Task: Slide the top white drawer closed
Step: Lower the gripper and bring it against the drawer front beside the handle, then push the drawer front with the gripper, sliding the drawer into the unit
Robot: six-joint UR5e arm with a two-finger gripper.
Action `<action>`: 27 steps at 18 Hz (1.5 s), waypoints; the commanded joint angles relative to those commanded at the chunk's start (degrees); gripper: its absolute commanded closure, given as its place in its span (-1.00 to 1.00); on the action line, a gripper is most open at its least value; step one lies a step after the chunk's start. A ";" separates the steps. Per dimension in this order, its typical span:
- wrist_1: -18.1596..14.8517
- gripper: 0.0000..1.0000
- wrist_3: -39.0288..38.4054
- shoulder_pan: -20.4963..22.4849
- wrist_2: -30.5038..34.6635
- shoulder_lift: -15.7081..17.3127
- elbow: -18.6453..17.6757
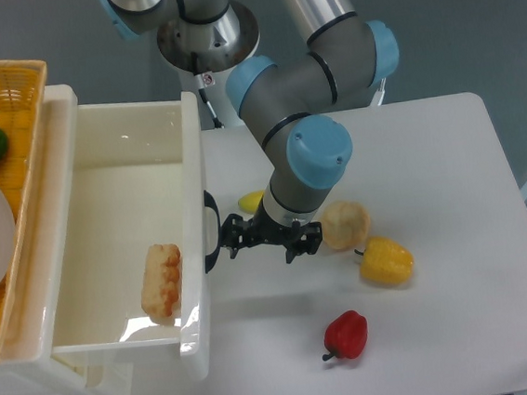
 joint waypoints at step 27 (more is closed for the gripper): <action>0.00 -1.00 -5.36 -5.45 -0.79 0.35 0.79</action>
